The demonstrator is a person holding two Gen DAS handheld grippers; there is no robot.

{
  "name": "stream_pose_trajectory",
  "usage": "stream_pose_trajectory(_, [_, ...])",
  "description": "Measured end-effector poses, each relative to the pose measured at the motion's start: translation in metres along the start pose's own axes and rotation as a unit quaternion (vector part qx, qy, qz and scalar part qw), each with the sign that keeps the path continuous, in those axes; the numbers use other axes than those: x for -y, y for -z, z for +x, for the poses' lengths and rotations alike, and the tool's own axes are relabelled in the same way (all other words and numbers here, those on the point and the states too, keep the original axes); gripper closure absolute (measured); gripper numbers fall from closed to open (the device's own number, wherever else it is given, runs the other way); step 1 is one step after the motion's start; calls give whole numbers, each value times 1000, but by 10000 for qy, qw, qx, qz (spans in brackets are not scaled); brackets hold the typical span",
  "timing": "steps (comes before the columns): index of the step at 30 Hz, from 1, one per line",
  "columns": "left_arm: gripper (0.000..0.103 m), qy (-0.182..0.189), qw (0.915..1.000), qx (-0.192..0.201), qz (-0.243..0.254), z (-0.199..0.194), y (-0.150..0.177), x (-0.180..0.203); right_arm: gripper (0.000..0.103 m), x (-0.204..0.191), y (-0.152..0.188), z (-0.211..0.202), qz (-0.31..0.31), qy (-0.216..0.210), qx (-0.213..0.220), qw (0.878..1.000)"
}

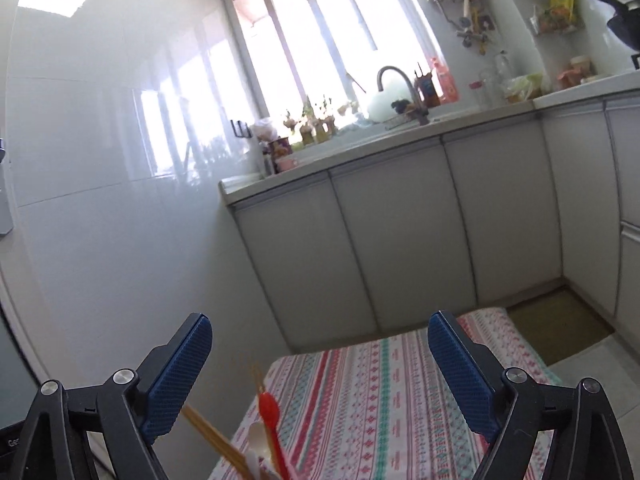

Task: Organize utensils

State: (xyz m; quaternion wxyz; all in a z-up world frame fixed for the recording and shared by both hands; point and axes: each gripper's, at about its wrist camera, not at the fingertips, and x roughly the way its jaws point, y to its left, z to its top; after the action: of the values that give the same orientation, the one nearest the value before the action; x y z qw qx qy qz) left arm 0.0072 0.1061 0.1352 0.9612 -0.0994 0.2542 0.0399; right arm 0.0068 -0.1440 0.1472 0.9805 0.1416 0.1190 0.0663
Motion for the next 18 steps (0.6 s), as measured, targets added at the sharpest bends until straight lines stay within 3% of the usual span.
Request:
stream_pose_trajectory(4, [0, -229, 9985, 15, 496, -39, 11, 13, 6, -17, -3, -22, -466, -232, -1044, 9932])
stream_pose_trajectory(6, [0, -247, 9968, -53, 755, -55, 18, 21, 5, -32, 1, -40, -947, -303, -1335, 9860])
stream_pose_trajectory(10, [0, -183, 9934, -148, 1119, -83, 29, 34, 4, -55, 7, -82, -1568, -181, -1380, 9778])
stream_pose_trajectory(14, [0, 5, 9930, -27, 1182, -110, 25, 43, 0, -62, -6, -123, -1419, -226, -1171, 9827])
stream_pose_trajectory(18, [0, 188, 9927, 106, 1183, -132, 22, 51, 0, -63, -21, -158, -1273, 70, -1047, 9863])
